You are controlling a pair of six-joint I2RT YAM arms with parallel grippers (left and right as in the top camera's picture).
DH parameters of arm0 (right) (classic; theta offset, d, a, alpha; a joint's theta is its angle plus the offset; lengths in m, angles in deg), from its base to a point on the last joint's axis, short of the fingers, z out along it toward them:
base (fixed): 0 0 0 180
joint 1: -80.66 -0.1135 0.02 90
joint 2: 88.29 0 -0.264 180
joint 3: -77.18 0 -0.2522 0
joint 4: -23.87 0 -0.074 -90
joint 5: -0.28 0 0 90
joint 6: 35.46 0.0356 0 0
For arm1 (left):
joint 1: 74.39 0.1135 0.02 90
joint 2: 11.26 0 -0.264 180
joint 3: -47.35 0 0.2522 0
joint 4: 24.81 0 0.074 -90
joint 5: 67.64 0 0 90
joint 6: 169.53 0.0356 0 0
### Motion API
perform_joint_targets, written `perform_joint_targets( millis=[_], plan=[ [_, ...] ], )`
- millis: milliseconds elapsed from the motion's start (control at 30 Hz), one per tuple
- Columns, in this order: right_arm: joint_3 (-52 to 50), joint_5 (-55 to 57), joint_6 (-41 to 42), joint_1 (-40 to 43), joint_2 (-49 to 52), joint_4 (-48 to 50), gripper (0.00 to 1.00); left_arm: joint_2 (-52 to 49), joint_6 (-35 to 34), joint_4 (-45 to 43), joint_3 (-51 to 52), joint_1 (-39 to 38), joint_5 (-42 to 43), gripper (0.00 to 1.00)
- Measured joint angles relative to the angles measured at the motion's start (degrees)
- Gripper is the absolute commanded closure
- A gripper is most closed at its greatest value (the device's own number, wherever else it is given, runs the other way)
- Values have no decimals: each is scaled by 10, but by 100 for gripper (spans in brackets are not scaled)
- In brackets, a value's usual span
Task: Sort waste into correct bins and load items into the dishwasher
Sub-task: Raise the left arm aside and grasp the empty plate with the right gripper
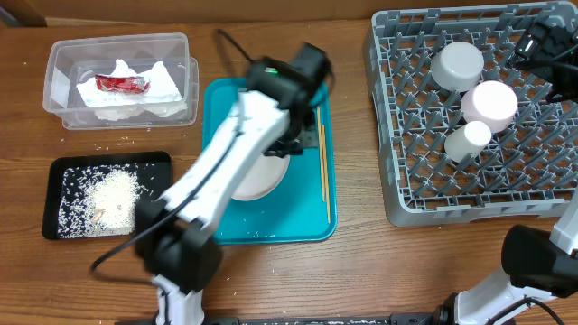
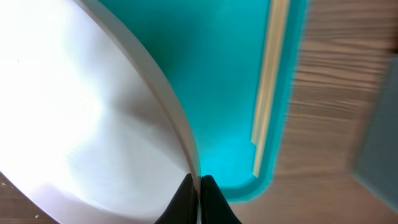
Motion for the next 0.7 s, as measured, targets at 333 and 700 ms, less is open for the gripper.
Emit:
perform_joint_targets(
  millis=[333,700],
  plan=[
    [0,0,0,0,0,0,0,-109,-15,-45,2,-3,19,63],
    [0,-119,5,0,0,74,0,-109,40,5,-66,18,30,8]
  ],
)
